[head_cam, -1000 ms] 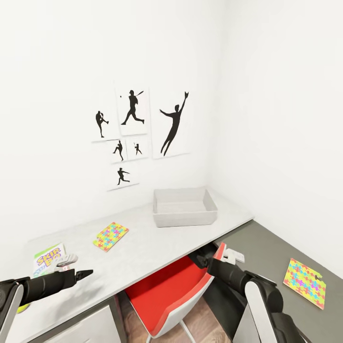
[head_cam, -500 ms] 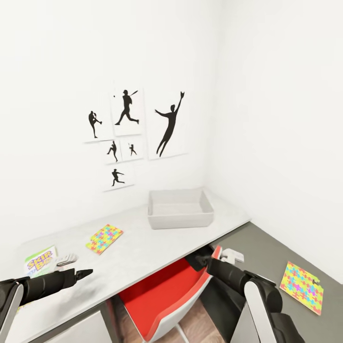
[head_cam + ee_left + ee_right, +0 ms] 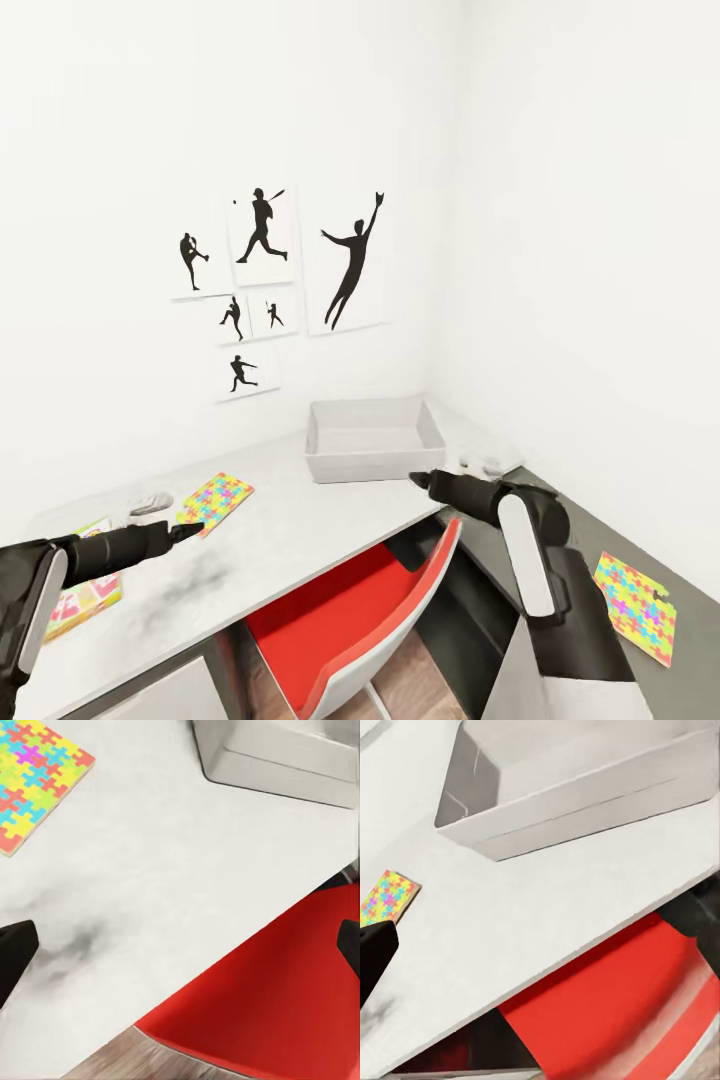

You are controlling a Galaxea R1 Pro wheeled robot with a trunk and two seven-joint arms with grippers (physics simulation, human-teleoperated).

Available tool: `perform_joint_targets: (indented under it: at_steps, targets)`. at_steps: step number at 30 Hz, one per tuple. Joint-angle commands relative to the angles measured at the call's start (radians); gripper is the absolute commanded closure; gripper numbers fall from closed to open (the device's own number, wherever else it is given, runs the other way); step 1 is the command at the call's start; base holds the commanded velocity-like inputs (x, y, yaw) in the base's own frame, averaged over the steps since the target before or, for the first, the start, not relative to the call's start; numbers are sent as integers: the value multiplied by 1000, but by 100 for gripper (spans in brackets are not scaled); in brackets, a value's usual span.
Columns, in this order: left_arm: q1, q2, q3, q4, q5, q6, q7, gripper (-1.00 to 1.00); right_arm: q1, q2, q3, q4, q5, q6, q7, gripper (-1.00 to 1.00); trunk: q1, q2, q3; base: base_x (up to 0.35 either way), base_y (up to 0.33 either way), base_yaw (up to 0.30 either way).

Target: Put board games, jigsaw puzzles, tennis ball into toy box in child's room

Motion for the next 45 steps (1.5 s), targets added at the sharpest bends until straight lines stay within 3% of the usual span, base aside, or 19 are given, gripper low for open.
perform_joint_targets:
  at_steps: [1,4,5,8,11,19,20,23,30,45]
  targets:
    - [-19,0,-5,4,2,9,6,-100,-28,1,-1,19,-10,9,-29,-100,1,-2,-2,2,-3,0]
    - [-70,-2,-32,25,-2,13,38,-100,-115,1,-1,91,-12,17,-92,-100,1,-2,-2,1,-2,0]
    - [-109,-7,-58,47,-4,15,70,-100,-175,2,-1,149,-12,20,-131,-100,1,-2,-2,1,-1,0]
    - [-182,-23,-101,98,-6,18,130,-100,-258,3,0,243,-12,20,-183,-100,1,-2,-2,0,0,0]
    - [-291,-52,-149,218,-7,19,232,-100,-352,6,2,370,-13,20,-243,-100,1,-2,-2,0,0,0]
    - [-526,-122,-181,540,-9,8,466,-100,-498,7,3,594,-14,13,-355,-100,1,-2,-2,0,0,0]
    - [-580,-139,-184,609,-9,4,522,-100,-520,7,3,632,-14,14,-375,-100,1,-2,-2,0,0,0]
    - [-645,-165,-185,687,-7,-7,603,-100,-544,7,1,675,-17,18,-395,-100,1,-2,-2,0,0,0]
    - [-712,-210,-190,758,-5,-21,700,-100,-563,5,1,707,-21,20,-410,-100,1,-2,-2,0,0,0]
    - [-723,-220,-191,769,-5,-25,712,-100,-565,7,5,707,-11,20,-417,-100,1,-2,-2,19,0,0]
